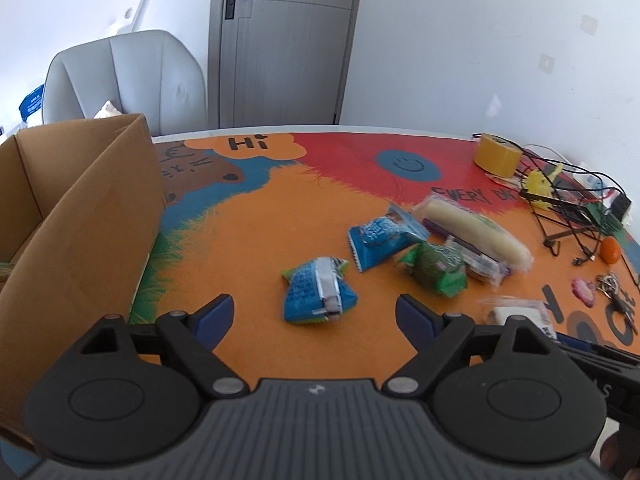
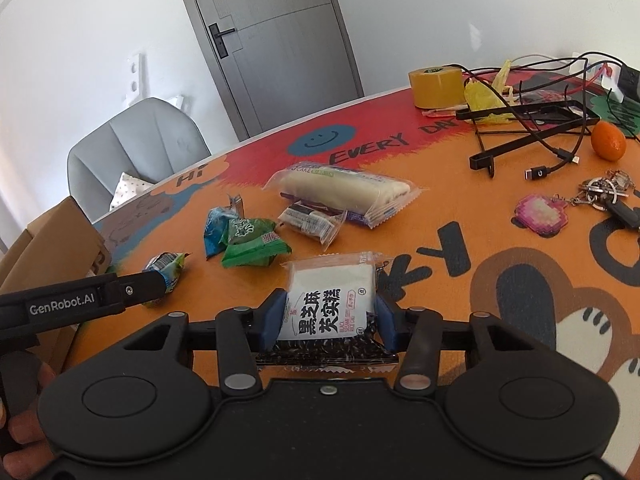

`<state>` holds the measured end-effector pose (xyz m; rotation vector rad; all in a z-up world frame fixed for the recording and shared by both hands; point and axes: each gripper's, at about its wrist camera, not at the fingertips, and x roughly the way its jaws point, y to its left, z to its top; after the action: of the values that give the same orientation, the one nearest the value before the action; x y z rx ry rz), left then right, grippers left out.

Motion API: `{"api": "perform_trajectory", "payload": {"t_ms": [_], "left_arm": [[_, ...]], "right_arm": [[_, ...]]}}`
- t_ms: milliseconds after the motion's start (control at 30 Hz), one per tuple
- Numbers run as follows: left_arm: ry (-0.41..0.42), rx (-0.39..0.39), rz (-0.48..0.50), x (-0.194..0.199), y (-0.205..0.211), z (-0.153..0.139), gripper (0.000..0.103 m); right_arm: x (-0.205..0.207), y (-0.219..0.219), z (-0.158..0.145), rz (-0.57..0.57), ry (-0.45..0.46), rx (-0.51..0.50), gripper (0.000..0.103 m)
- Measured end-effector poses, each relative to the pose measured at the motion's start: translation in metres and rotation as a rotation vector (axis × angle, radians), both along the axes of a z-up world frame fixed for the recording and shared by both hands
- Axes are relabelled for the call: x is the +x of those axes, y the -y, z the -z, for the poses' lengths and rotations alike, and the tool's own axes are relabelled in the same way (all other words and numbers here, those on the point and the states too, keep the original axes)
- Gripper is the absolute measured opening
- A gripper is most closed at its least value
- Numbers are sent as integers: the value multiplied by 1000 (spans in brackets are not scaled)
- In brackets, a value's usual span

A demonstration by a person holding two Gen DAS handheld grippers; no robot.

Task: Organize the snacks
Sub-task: 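Grasp the blue packet with the left tool while the right tool grasps the white-labelled black sesame packet, then carry both packets over the cardboard box and open both tools to drop them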

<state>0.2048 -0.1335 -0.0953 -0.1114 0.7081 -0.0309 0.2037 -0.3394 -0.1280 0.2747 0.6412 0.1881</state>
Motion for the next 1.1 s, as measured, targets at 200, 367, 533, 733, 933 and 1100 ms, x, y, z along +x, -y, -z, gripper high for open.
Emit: {"api": "perform_trajectory", "payload": {"t_ms": [200,367,533,733,933,1100], "left_arm": [[-4,-2,-21,13,0,6,80],[-12,4,-28,24,2,13,74],[7,26,-43,30,3,20,56],[14,18,-41,28,-3,17,40],[12,9,-37,19,-6,15,39],[28,7,-33,8,-10,8,38]], "right_arm": [[7,-5,1,13,13,-28,49],[9,-10,0,14,12,-61,52],[9,-23,1,10,18,-126,61],[8,-29,1,29,18,-150,63],[7,-34,0,57,17,-182,60],[3,-33,-3,60,20,-168,49]]}}
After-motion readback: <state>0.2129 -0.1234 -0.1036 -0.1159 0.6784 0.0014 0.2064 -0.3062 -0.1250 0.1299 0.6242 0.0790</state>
